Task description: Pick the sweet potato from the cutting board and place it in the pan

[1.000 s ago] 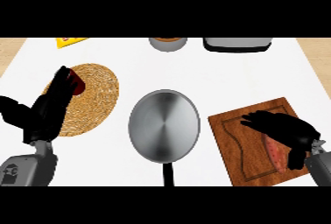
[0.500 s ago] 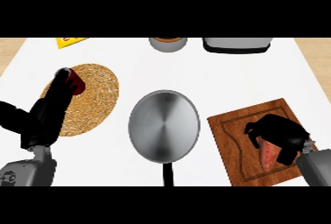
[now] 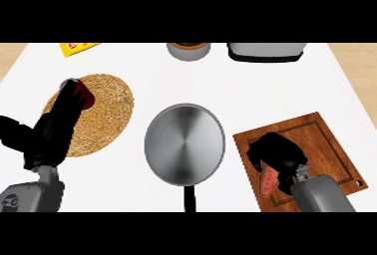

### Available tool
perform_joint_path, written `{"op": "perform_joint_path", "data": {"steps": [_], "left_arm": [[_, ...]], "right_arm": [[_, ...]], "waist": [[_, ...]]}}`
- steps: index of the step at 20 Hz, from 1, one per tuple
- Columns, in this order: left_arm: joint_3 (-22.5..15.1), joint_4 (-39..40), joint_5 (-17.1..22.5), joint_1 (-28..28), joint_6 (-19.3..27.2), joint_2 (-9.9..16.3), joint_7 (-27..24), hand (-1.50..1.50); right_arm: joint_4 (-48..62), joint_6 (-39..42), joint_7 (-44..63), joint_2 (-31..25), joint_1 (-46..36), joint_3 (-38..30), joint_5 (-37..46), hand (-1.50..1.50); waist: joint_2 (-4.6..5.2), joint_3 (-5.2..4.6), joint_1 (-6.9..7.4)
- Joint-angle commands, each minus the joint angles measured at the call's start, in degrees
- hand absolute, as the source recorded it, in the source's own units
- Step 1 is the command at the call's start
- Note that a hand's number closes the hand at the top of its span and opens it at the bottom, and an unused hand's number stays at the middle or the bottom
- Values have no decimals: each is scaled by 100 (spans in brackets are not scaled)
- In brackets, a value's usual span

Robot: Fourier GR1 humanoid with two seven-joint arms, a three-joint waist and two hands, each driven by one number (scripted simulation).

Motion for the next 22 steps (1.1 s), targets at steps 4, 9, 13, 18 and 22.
{"op": "perform_joint_path", "data": {"steps": [4, 9, 13, 18, 22], "left_arm": [[-25, 51, 9, 43, -44, -1, 14, 0], [-111, 113, 13, -14, -102, -37, 40, 0], [-148, 150, -18, -85, -91, -40, 103, 0], [-213, 185, 0, -188, -170, -71, 41, 0], [-299, 238, -88, -402, -39, -196, 76, 0]], "right_arm": [[-549, -177, 2293, 1311, 149, 506, 15, 150], [-1466, -744, 3834, 1337, -487, 1263, 417, 150], [-2005, -949, 5091, 1345, -972, 1974, 659, 150], [-2332, -801, 6886, 1348, -1530, 2823, 578, 150], [-2365, -916, 8354, 1349, -2034, 3266, 350, 150]], "waist": [[-34, 116, 62], [-119, 100, 168], [-112, 98, 281], [-23, 93, 418], [47, 104, 439]]}}
